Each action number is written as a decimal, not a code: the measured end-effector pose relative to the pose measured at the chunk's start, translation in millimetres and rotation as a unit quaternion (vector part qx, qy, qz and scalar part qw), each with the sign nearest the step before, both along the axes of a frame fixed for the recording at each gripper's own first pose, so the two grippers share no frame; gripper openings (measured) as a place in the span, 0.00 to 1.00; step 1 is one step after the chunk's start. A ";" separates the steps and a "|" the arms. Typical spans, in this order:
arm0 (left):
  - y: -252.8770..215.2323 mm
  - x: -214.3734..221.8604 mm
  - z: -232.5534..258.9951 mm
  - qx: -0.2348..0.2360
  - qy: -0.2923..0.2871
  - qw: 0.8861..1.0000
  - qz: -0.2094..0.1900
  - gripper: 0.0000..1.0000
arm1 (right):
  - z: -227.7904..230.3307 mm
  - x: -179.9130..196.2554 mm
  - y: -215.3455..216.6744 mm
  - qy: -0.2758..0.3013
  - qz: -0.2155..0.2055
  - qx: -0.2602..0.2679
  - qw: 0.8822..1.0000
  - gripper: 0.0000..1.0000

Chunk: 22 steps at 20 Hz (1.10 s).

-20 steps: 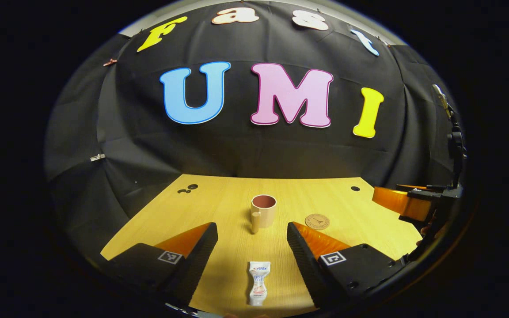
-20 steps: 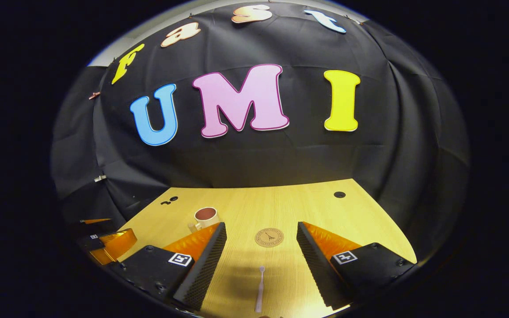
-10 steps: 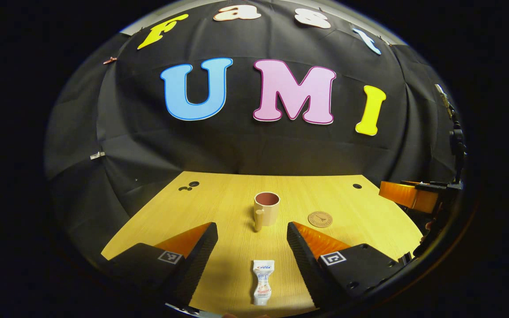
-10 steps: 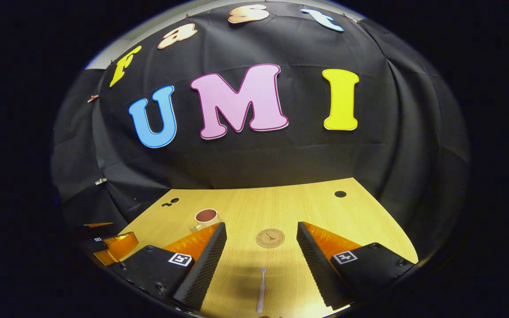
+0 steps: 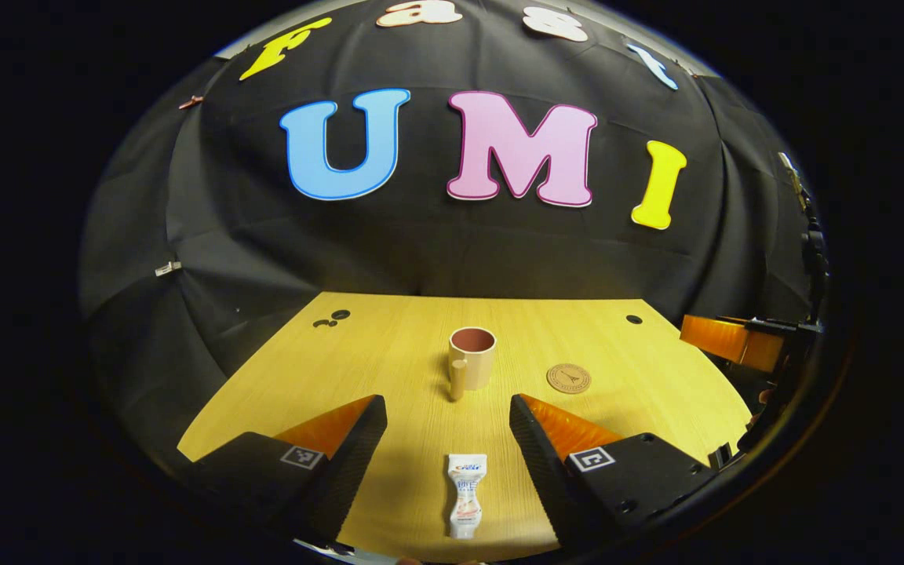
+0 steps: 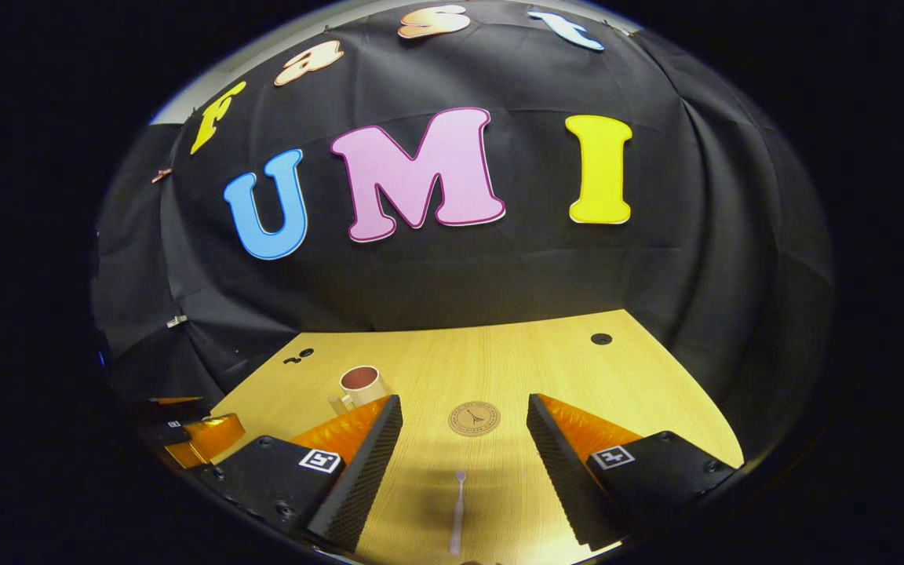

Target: Put the toothbrush and toothpaste on the desktop into the cup, then pick up the cup and place it on the coaster on the desktop.

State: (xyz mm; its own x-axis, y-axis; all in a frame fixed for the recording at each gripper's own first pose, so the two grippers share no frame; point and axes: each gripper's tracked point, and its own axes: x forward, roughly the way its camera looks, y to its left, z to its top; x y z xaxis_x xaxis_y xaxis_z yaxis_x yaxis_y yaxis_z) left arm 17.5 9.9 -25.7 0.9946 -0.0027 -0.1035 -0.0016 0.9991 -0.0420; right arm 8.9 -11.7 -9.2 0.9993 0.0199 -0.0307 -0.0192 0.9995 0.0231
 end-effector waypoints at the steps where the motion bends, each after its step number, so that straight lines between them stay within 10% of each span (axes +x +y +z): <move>1: -0.4 1.5 -3.5 -0.003 0.005 1.000 0.000 0.97 | -1.2 1.1 -0.9 0.001 0.000 0.000 1.000 0.99; 22: -27.4 46.1 -153.2 0.012 0.172 0.985 -0.008 0.98 | -42.6 37.1 -29.8 0.070 0.004 -0.007 0.998 0.98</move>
State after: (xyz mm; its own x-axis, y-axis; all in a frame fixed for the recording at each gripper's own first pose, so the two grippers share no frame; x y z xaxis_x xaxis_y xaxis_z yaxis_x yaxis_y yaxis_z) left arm 63.5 -17.5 -178.9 0.9001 -0.0115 -0.4355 0.0043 0.9998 -0.0174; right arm 46.0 -41.4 -51.8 0.9851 0.0264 -0.1698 -0.0245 0.9996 0.0131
